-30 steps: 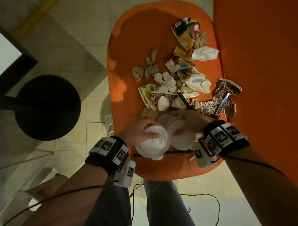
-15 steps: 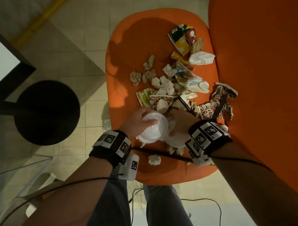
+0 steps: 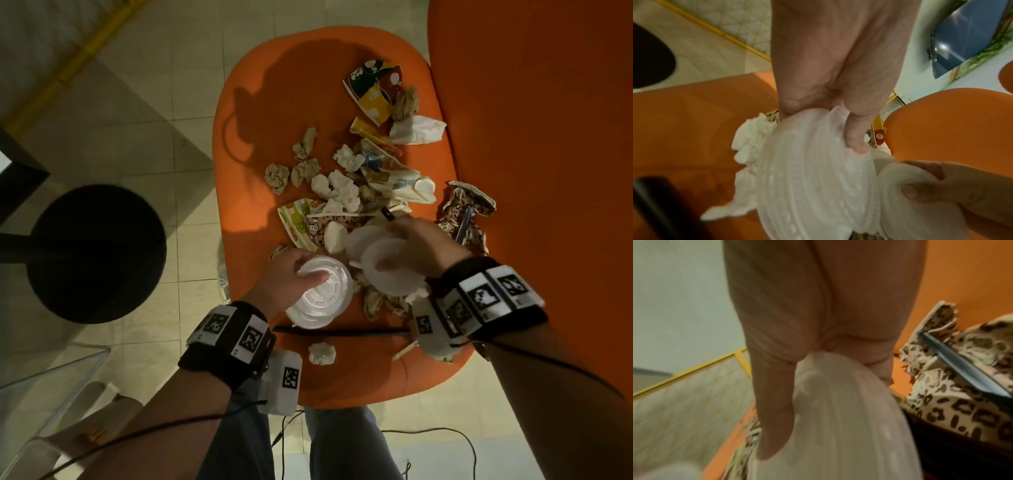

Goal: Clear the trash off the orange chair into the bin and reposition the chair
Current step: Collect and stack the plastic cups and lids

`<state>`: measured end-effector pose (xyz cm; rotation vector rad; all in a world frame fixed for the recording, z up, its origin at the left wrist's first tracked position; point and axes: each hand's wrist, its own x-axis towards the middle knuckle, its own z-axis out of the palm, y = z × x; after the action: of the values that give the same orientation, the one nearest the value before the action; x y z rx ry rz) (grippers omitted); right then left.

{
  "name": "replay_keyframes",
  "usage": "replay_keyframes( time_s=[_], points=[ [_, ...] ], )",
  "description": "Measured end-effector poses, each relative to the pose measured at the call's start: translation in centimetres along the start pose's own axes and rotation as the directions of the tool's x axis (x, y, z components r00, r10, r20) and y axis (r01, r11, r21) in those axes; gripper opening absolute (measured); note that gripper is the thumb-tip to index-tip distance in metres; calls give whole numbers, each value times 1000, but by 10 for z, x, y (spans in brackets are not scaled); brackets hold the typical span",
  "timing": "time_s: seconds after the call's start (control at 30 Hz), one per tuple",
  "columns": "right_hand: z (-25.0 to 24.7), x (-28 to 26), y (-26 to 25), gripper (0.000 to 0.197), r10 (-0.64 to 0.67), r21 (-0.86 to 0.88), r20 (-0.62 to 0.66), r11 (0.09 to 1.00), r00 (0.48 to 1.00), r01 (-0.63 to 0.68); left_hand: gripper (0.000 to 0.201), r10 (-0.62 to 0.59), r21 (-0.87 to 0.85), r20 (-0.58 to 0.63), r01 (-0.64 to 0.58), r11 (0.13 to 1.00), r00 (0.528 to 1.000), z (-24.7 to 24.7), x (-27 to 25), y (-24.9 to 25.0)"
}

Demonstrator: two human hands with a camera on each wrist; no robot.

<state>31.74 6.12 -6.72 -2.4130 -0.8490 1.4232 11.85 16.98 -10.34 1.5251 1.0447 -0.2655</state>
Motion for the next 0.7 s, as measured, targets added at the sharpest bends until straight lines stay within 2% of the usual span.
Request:
replay_keyframes(
  time_s=[0.1, 0.2, 0.3, 0.43, 0.57, 0.7],
  points=[
    [-18, -7, 4, 51, 65, 300, -75, 953, 995, -39, 24, -81, -70, 10, 82, 994, 997, 8, 1, 7],
    [-28, -13, 7, 49, 67, 430, -184, 903, 981, 19, 29, -196, -182, -46, 185, 966, 980, 20, 5, 11],
    [-30, -18, 6, 44, 64, 555, -260, 826, 963, 95, 30, -255, -289, -148, 204, 935, 956, 33, 6, 17],
    [-26, -23, 6, 43, 27, 591, -286, 792, 958, 154, 41, -398, -421, -212, 284, 861, 893, 41, 8, 20],
    [-21, -24, 9, 37, 0, 624, -284, 759, 959, 185, 18, -384, -428, -203, 272, 862, 901, 46, 12, 27],
    [-18, -25, 13, 37, -16, 638, -296, 740, 955, 211, 21, -402, -445, -234, 270, 854, 885, 51, 16, 33]
  ],
)
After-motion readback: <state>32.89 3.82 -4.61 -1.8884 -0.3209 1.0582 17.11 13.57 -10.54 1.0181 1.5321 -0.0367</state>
